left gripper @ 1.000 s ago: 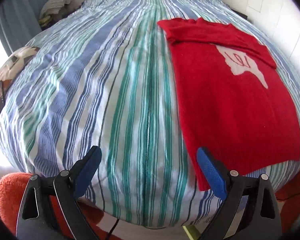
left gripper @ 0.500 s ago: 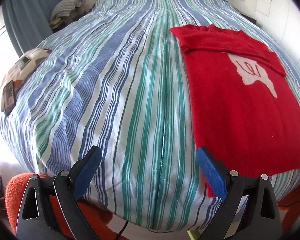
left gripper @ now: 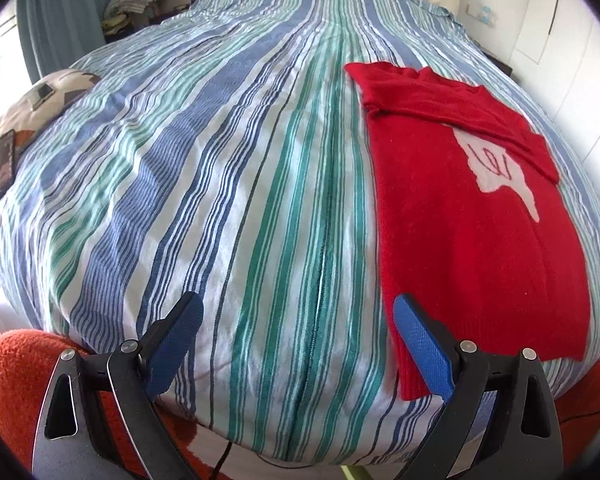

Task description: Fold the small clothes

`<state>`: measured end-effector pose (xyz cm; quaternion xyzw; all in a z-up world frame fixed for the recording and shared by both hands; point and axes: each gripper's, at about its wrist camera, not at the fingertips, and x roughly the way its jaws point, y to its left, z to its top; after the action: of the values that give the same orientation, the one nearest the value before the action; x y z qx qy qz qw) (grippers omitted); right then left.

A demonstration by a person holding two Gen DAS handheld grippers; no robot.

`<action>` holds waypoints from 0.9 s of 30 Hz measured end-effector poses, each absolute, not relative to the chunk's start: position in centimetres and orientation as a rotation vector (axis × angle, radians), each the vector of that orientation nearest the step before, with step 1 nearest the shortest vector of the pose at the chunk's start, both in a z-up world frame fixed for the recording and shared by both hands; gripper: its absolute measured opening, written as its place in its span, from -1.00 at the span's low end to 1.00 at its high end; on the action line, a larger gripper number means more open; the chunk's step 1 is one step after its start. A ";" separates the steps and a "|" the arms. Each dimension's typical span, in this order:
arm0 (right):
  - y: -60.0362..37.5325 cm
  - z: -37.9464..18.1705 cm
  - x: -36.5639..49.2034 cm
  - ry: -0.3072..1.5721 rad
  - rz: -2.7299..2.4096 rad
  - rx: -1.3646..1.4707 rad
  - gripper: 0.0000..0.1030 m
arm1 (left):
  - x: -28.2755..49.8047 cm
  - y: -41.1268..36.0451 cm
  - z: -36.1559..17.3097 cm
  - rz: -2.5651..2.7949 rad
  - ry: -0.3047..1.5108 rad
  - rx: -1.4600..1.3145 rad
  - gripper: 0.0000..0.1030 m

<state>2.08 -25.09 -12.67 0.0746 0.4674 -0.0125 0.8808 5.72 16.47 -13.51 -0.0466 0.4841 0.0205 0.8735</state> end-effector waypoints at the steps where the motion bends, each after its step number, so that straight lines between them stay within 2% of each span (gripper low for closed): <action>1: -25.2 -12.7 2.1 0.974 -0.028 0.162 0.19 | 5.7 16.5 -13.5 0.039 1.015 -0.106 0.88; 9: -26.3 -12.9 2.2 0.977 -0.049 0.226 0.21 | 5.6 16.7 -13.5 0.014 1.020 -0.142 0.88; 15: -26.7 -12.5 2.0 0.954 -0.069 0.249 0.32 | 5.4 16.4 -13.2 0.002 1.006 -0.145 0.88; 20: -27.8 -11.5 1.5 0.883 -0.127 0.289 0.76 | 5.4 16.6 -13.1 -0.001 1.003 -0.155 0.88; 27: -28.3 -11.7 1.8 0.890 -0.153 0.302 0.89 | 5.5 16.9 -13.2 0.011 1.002 -0.167 0.89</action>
<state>1.76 -28.27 -11.69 0.1455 0.4285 -0.0737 0.8887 5.50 16.91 -13.16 -0.0799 0.4799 0.0051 0.8736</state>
